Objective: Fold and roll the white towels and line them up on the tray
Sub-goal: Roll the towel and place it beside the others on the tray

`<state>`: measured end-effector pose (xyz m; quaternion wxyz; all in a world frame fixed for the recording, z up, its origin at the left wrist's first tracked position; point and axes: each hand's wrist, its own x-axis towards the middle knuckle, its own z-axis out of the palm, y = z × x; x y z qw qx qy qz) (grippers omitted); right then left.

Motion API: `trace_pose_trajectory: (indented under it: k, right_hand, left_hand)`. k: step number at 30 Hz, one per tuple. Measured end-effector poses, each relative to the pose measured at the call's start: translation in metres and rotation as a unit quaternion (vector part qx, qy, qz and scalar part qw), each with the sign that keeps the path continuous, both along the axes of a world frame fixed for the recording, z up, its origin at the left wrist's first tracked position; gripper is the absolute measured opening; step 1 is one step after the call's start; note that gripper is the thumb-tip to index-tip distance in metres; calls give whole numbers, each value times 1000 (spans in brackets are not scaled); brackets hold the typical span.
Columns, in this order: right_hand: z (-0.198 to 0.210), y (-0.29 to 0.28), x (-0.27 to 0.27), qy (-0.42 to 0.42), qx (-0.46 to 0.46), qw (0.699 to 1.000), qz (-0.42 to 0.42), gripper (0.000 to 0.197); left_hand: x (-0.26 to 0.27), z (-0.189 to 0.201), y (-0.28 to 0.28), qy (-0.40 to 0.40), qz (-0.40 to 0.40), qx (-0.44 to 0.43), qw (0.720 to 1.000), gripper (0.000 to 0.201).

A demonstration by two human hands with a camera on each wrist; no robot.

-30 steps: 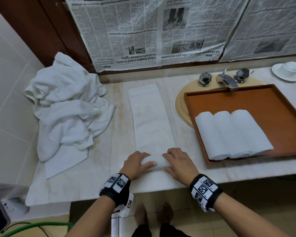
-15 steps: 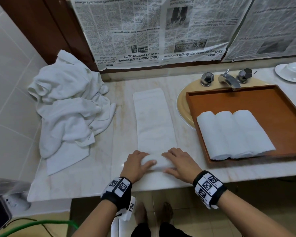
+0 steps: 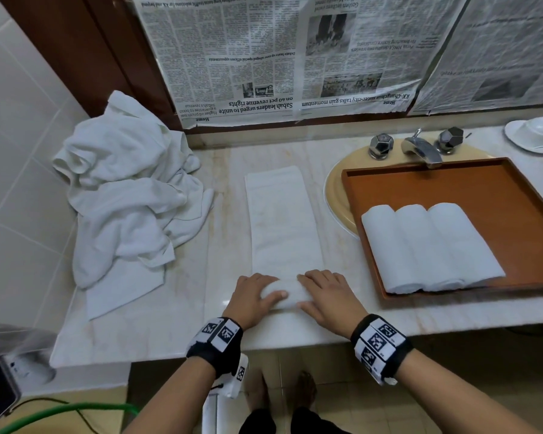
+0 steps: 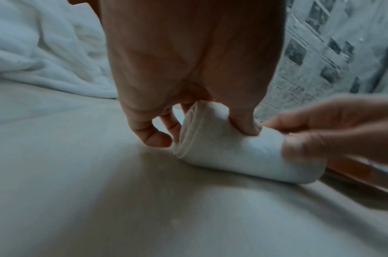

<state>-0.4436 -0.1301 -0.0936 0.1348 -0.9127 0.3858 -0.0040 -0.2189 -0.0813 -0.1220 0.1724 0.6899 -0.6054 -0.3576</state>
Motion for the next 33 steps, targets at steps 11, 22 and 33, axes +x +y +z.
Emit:
trace_pose_trajectory:
  k: [11, 22, 33]
  right_hand:
    - [20, -22, 7, -9, 262, 964, -36, 49]
    - [15, -9, 4, 7, 226, 974, -9, 46]
    - [16, -4, 3, 37, 109, 993, 20, 56]
  left_hand:
    - [-7, 14, 26, -91, -62, -27, 994, 77]
    - [-8, 20, 23, -21, -40, 5, 999, 78]
    - [-3, 20, 28, -28, -25, 36, 999, 87]
